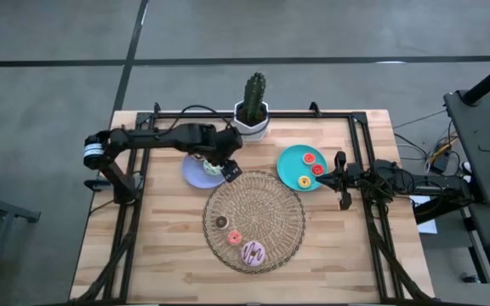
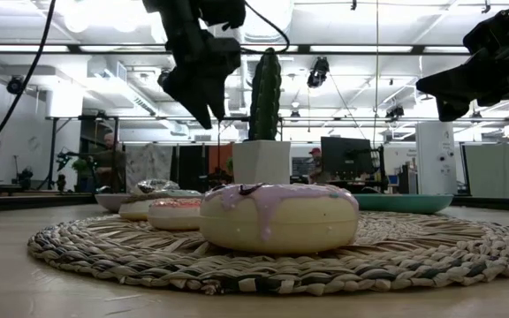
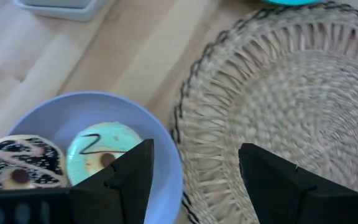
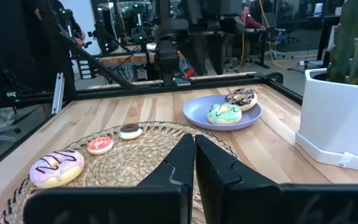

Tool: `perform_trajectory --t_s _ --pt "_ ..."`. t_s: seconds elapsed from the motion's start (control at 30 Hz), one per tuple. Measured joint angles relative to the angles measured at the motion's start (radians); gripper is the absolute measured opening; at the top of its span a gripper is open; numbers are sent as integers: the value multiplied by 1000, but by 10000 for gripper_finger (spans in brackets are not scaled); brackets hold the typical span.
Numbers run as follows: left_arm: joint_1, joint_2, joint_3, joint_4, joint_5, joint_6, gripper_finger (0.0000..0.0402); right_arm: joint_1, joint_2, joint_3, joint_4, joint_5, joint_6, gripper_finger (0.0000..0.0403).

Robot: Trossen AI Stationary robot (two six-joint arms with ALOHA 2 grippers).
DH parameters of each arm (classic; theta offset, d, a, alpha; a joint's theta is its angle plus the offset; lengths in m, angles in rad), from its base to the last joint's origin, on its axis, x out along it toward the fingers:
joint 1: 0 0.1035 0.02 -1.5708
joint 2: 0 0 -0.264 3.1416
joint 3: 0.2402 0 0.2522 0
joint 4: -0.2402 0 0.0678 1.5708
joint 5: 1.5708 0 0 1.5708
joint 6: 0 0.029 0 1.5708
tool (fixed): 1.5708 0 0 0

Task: Pick & Place donuts
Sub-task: Put the large purple donut on the purple plate

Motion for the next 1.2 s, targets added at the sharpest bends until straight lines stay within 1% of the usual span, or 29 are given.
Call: perform_trajectory --t_s 0.27,0.37,0.43,0.53,0.6,0.93,1.07,1.2 --pt "-97 -1 -1 -27 0 15 206 0 0 0 0 0 0 8" --pt "-131 -2 22 -89 0 67 206 0 0 0 0 0 0 8" --pt "-151 -3 49 -159 0 94 206 0 0 0 0 0 0 8" --pt "-182 -4 88 -239 0 104 206 0 0 0 0 0 0 8" --pt "-207 -5 105 -262 -1 104 206 0 0 0 0 0 0 8" --pt "-351 -5 146 -261 2 78 206 0 0 0 0 0 0 8" --pt "-400 -5 145 -244 2 65 206 0 0 0 0 0 0 8" --pt "-456 8 144 -192 3 69 206 0 0 0 0 0 0 8"
